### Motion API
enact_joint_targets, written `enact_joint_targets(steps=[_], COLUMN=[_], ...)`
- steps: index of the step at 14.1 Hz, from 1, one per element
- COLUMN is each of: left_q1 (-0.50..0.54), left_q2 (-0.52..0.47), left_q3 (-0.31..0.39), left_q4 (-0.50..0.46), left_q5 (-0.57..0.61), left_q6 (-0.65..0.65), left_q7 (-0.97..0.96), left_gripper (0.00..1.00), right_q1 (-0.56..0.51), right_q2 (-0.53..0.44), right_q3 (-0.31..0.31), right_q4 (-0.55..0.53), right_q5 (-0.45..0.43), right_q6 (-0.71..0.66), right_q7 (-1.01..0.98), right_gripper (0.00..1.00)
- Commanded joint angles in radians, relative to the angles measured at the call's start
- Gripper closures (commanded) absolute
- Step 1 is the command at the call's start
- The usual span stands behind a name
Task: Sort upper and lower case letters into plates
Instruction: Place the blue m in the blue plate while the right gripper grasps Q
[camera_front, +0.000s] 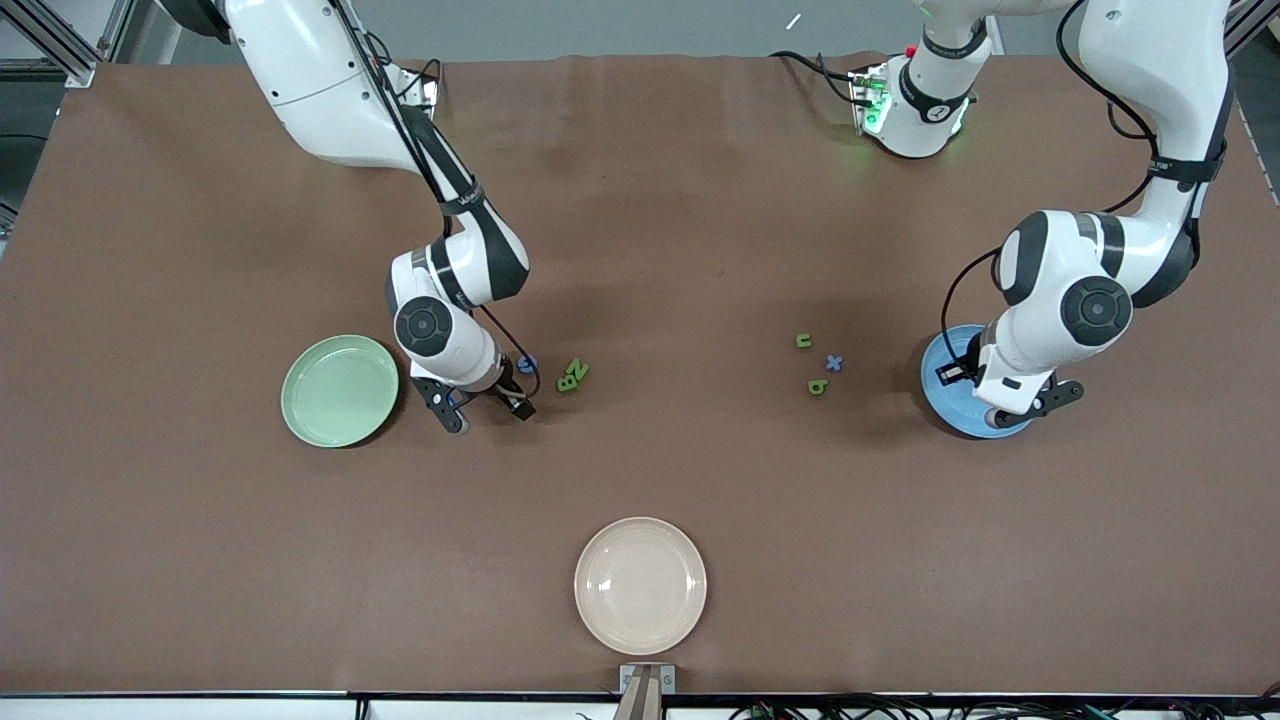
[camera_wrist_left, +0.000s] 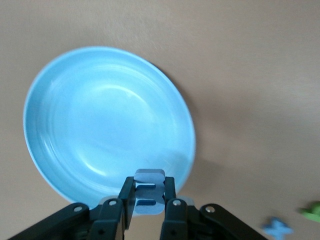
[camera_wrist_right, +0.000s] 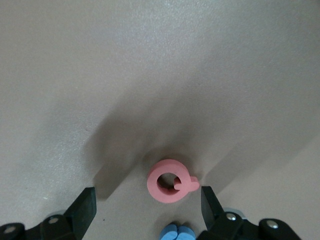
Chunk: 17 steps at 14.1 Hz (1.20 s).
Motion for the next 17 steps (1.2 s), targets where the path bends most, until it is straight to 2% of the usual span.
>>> enact_joint_targets(steps=[1,10,14,15,16,17], left_q1=[0.045,0.09,0.093,0.093,0.093,0.091], left_q2=[-0.016,0.023,0.027,0.022,0.016,0.004], left_q3=[-0.014,-0.014,-0.014,-0.016,-0.018,-0.021], left_q4=[-0.086,-0.166,-0.166,-0.166,-0.165,-0.16], left_q5=[0.061,0.093,0.093,0.093,0.093,0.093], left_q6=[0.101,0.205,0.205,0.204,0.199,0.193], left_q7=[0.068,0.108,0.11,0.11,0.11,0.111], left_gripper=[0.84,0.84,0.78,0.61,0.3,0.11], right_q1=[0.009,0.039,0.041,0.042,0.043,0.041], right_q2=[-0.013,-0.053,-0.063,-0.063,-0.063,-0.061], right_q3=[-0.01,-0.027,-0.038,-0.038,-0.036,-0.036], right_q4=[-0.014,-0.057,-0.073,-0.073,-0.073,-0.073], right_q5=[-0.014,-0.104,-0.133,-0.134,-0.132,-0.132], right_q6=[0.005,-0.001,-0.001,0.0,0.0,-0.001], right_q7=[0.009,0.015,0.016,0.019,0.02,0.02], right_gripper=[0.08,0.08,0.08,0.08,0.08,0.1])
